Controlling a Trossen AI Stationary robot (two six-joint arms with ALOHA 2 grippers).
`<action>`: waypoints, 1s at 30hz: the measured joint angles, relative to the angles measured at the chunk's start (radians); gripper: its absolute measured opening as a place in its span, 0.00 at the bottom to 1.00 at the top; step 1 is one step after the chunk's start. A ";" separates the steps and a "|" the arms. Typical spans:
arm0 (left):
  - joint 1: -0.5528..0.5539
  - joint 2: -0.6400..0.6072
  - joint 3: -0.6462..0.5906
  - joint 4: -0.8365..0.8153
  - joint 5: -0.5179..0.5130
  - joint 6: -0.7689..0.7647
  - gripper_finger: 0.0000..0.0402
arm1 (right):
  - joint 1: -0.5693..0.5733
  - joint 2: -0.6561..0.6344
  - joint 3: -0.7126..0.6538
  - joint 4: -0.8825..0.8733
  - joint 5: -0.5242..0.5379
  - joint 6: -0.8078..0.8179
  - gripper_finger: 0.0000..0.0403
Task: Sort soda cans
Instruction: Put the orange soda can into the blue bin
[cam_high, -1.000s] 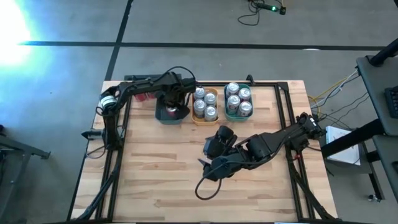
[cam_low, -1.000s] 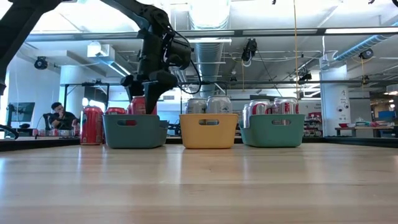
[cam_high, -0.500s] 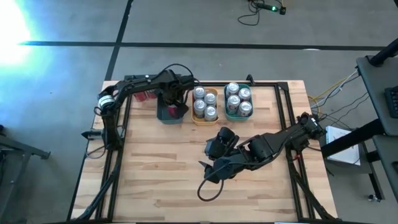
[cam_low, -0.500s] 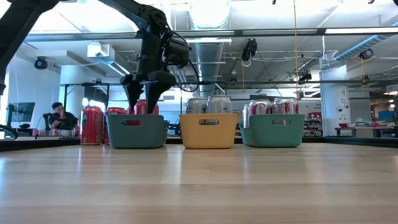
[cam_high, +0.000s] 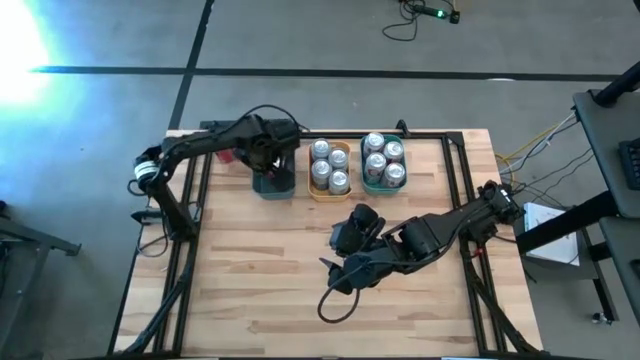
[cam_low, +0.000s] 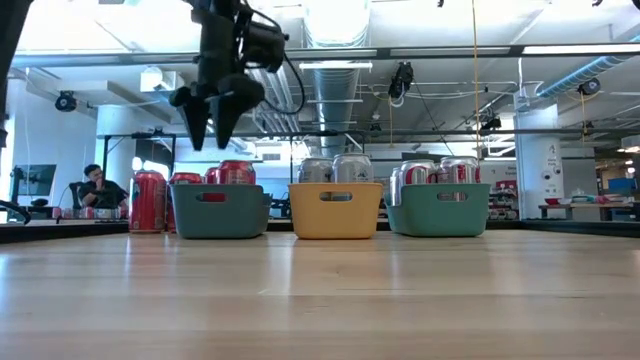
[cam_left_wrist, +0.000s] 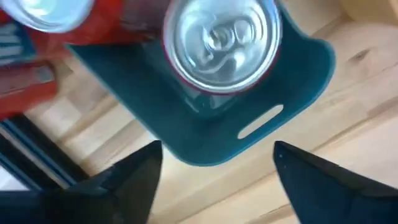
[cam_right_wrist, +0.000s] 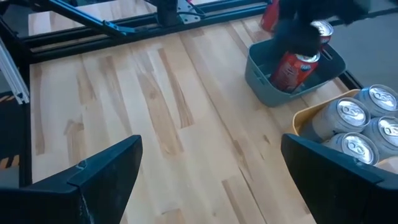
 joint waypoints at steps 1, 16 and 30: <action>-0.005 0.000 -0.020 0.017 0.001 0.000 0.70 | 0.000 0.000 0.000 0.000 0.004 0.000 0.94; -0.010 0.001 -0.175 0.337 0.040 -0.086 0.07 | 0.002 0.000 0.000 -0.002 0.007 0.006 0.94; 0.006 0.003 -0.283 0.530 0.019 -0.166 0.01 | 0.002 0.000 0.000 -0.002 0.007 0.019 0.94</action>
